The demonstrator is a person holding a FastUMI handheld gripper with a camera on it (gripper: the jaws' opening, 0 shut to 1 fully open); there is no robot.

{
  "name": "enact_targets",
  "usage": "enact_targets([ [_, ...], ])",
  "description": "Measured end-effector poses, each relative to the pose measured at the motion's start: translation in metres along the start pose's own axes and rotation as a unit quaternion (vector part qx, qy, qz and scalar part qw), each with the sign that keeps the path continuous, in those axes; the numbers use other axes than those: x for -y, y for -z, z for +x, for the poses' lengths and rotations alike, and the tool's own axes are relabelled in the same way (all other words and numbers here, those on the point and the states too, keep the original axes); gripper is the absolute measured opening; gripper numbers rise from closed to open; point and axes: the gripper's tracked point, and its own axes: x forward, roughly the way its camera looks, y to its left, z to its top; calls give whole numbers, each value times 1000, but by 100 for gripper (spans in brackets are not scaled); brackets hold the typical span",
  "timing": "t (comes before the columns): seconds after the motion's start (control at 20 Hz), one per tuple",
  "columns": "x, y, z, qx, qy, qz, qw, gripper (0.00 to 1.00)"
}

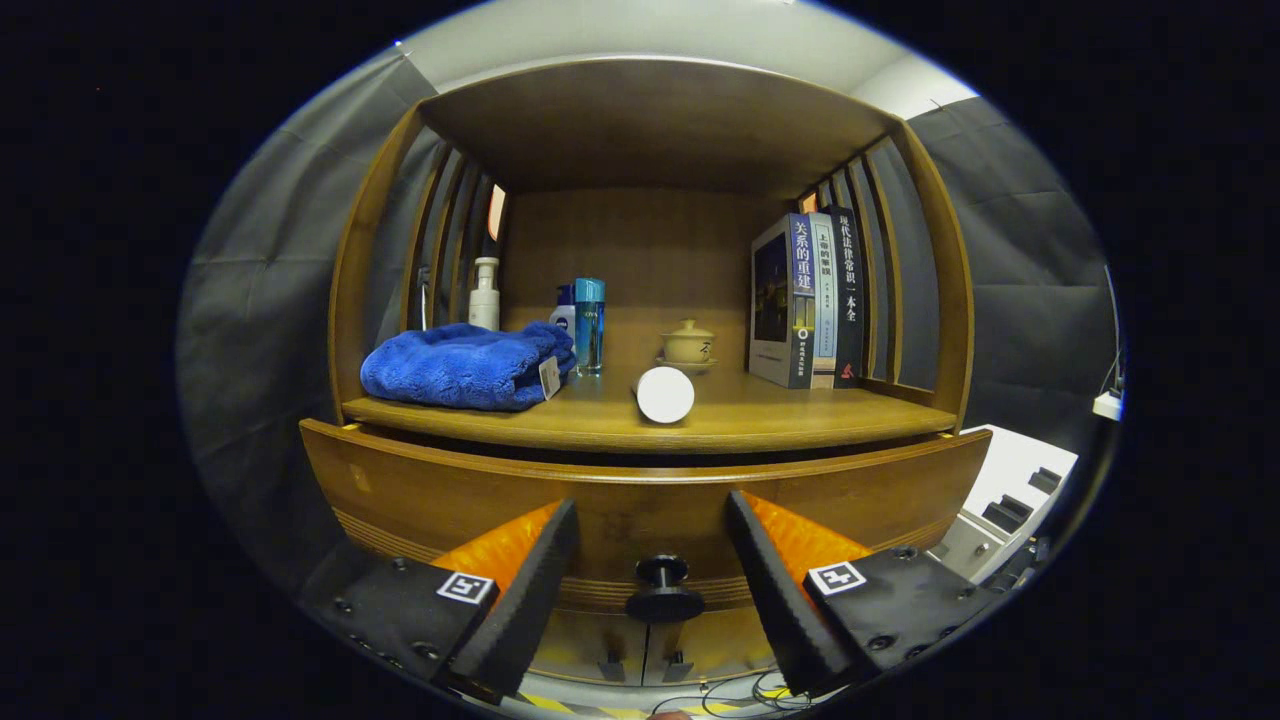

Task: Pull open the drawer, take out the items inside it, and place them on the countertop above the cabinet.

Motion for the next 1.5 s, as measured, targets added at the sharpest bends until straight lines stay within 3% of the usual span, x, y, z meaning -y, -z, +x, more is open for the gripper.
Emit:
enact_targets([
  [0.9,-9,12,31,-23,1,-7,1000,98],
  [1.15,-16,-4,2,6,-7,-3,1000,96],
  [1.5,1,-63,-80,49,-30,43,997,98],
])
